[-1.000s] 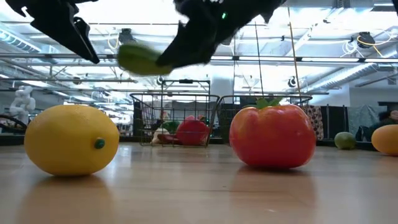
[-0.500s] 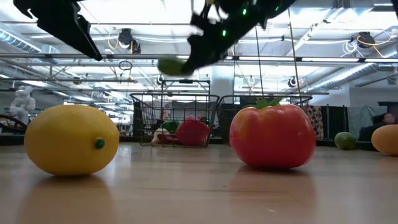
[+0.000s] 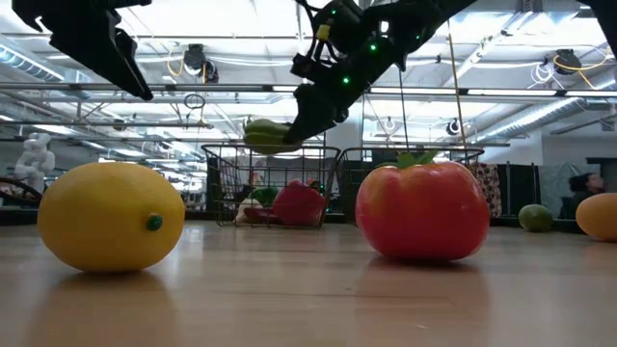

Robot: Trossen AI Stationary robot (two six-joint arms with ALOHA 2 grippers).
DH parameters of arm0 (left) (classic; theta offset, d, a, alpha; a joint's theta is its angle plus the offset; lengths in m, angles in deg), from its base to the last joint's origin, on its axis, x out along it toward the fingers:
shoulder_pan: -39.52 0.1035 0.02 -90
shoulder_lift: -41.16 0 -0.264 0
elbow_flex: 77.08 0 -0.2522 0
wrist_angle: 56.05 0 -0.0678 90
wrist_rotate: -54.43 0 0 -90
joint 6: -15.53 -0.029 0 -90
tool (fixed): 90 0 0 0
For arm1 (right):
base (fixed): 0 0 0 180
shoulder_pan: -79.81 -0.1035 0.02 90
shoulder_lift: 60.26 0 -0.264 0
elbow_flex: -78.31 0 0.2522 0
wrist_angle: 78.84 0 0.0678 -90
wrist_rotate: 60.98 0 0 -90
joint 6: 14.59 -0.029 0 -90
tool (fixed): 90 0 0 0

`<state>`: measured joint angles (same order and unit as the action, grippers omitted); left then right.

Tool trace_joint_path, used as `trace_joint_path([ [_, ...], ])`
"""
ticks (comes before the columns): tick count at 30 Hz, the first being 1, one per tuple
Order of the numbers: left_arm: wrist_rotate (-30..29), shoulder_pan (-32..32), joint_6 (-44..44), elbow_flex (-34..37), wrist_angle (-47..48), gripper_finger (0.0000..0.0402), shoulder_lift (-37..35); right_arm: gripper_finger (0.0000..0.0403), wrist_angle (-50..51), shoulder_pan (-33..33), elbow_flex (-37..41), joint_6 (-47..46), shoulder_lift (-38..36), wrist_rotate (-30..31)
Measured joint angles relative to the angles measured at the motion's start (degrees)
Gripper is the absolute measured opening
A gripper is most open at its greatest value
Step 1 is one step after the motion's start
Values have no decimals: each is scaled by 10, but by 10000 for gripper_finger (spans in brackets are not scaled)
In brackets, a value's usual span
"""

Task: Sort produce into baskets
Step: Put the chayote into the left mesh basket

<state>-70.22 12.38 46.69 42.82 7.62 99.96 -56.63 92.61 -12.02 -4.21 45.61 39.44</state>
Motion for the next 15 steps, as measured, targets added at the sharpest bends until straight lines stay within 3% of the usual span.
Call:
trace_joint_path([
  [7,-18,0,-3,6,-1,286,0,235,19,0,0,1,0,-17],
  [15,-108,1,-88,6,-46,286,0,245,23,0,0,8,0,-18],
])
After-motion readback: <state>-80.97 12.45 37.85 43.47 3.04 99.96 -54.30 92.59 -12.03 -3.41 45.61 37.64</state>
